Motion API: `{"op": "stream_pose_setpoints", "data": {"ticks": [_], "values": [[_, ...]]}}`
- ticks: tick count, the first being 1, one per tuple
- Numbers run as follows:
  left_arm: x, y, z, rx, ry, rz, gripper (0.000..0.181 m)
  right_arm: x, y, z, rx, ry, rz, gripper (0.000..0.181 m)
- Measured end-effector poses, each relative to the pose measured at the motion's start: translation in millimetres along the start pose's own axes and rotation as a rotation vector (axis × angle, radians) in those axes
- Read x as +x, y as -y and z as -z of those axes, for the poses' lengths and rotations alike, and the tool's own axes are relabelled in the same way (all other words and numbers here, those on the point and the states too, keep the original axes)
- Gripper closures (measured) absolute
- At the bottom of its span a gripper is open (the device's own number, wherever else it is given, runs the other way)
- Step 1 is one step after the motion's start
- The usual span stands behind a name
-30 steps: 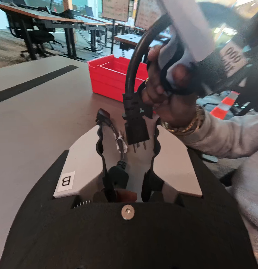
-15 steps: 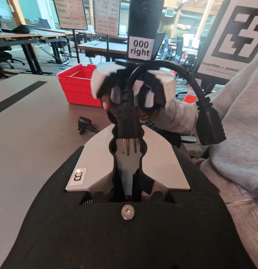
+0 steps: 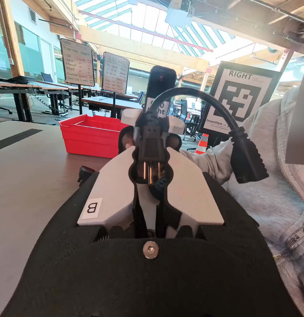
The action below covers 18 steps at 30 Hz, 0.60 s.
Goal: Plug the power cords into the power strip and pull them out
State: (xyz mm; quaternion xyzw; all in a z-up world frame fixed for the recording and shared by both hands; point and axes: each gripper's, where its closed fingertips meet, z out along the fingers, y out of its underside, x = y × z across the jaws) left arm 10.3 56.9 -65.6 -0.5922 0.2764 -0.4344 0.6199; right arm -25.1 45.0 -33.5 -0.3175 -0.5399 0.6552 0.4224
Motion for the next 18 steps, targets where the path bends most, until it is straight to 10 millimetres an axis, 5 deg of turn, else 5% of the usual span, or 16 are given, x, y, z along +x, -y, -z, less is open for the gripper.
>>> {"op": "stream_pose_setpoints", "data": {"ticks": [10, 14, 18], "values": [[1.0, -16.5, -3.5, -0.123, -0.014, -0.02, 0.152, -5.7, -12.1, -2.6, -0.129, 0.014, 0.027, 0.166], [-22.9, -39.6, 43.3, -0.461, 0.108, -0.113, 0.123, 7.4, -24.7, -0.2, -0.226, -0.063, 0.038, 0.167], [-46.4, -48.3, 80.4, -0.516, 0.249, -0.164, 0.108, 16.3, -46.3, 1.5, -0.334, -0.079, -0.003, 0.166]]}}
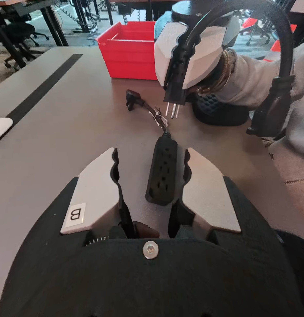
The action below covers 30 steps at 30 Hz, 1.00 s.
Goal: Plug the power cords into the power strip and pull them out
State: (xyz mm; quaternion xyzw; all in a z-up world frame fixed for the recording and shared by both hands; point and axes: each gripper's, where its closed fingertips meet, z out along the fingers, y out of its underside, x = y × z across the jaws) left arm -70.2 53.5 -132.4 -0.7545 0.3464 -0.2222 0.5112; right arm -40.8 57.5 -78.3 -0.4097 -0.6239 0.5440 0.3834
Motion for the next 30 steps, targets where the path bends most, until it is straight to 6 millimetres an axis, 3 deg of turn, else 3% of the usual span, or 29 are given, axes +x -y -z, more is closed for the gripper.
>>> {"op": "stream_pose_setpoints", "data": {"ticks": [5, 12, 18, 30], "values": [[14.9, -41.4, -15.2, -0.152, -0.035, -0.091, 0.106, 2.0, -15.4, -3.3, -0.066, 0.004, -0.036, 0.166], [12.7, -82.9, -36.5, -0.336, -0.016, -0.21, 0.137, -1.3, -46.8, -12.5, -0.164, 0.069, -0.17, 0.166], [16.0, -86.2, -37.8, -0.342, -0.124, -0.042, 0.136, 4.7, -66.2, -19.1, -0.256, 0.077, -0.161, 0.166], [16.9, -86.9, -38.0, -0.349, -0.139, -0.006, 0.136, 2.8, -75.8, -29.9, -0.323, 0.102, -0.128, 0.166]]}}
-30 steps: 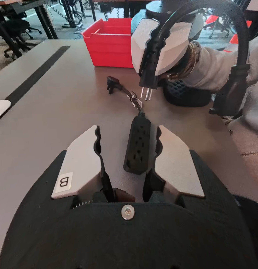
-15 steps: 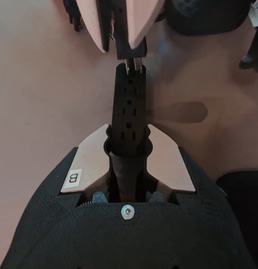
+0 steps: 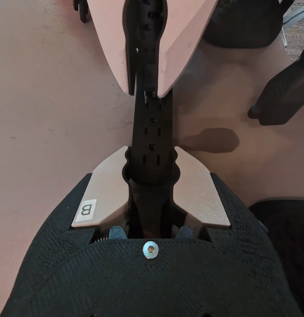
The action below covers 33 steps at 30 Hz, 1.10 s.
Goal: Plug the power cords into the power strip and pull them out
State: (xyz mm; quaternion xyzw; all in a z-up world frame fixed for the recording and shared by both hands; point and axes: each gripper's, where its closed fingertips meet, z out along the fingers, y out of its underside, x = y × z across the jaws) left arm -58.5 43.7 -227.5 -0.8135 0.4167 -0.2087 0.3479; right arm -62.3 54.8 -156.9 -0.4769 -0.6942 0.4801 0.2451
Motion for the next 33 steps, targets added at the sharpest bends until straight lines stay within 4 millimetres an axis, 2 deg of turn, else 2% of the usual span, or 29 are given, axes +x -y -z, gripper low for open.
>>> {"op": "stream_pose_setpoints", "data": {"ticks": [19, 23, 26, 30, 33], "values": [[-5.4, -13.5, 14.1, -0.003, 0.047, -0.017, 0.136, 3.4, -5.4, -3.7, 0.002, 0.006, 0.004, 0.166], [-5.4, -13.5, 13.6, -0.004, 0.042, -0.014, 0.136, -1.7, 21.2, -3.3, 0.125, 0.042, -0.04, 0.166], [-5.4, -13.4, 13.5, -0.004, 0.041, -0.012, 0.136, -8.2, 30.0, -18.9, 0.151, 0.077, -0.049, 0.166], [-5.5, -13.4, 13.5, -0.004, 0.04, -0.011, 0.136, -8.1, 24.6, -45.0, 0.105, 0.066, -0.022, 0.165], [-5.5, -13.3, 13.9, -0.001, 0.032, -0.001, 0.136, -5.2, 24.4, -47.5, 0.081, 0.04, 0.005, 0.166]]}}
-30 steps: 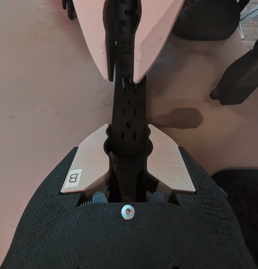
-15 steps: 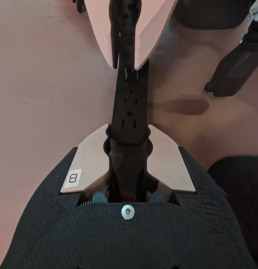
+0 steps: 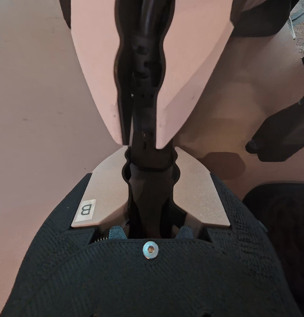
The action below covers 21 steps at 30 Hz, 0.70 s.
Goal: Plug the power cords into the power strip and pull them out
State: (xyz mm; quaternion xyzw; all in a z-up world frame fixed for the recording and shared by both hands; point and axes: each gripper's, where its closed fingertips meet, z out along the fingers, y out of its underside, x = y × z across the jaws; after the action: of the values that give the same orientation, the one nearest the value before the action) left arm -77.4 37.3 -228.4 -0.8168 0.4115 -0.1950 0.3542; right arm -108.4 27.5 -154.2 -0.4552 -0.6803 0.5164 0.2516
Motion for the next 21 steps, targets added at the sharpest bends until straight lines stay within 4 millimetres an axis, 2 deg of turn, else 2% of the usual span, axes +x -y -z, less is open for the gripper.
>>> {"op": "stream_pose_setpoints", "data": {"ticks": [5, 11, 17, 21], "values": [[0.0, -0.1, -0.2, 0.0, 0.0, 0.001, 0.136, 0.0, -5.8, -5.0, -0.05, -0.004, 0.003, 0.166], [0.0, -0.1, -0.2, 0.0, -0.006, 0.008, 0.136, -3.7, -12.5, -13.7, -0.15, -0.047, 0.131, 0.165], [1.1, -1.5, 6.2, 0.023, -0.05, 0.116, 0.137, -0.2, -18.7, -15.9, -0.198, -0.07, 0.165, 0.164], [1.0, -3.0, 8.2, 0.024, -0.047, 0.126, 0.138, 0.3, -20.7, -16.4, -0.241, -0.081, 0.212, 0.164]]}}
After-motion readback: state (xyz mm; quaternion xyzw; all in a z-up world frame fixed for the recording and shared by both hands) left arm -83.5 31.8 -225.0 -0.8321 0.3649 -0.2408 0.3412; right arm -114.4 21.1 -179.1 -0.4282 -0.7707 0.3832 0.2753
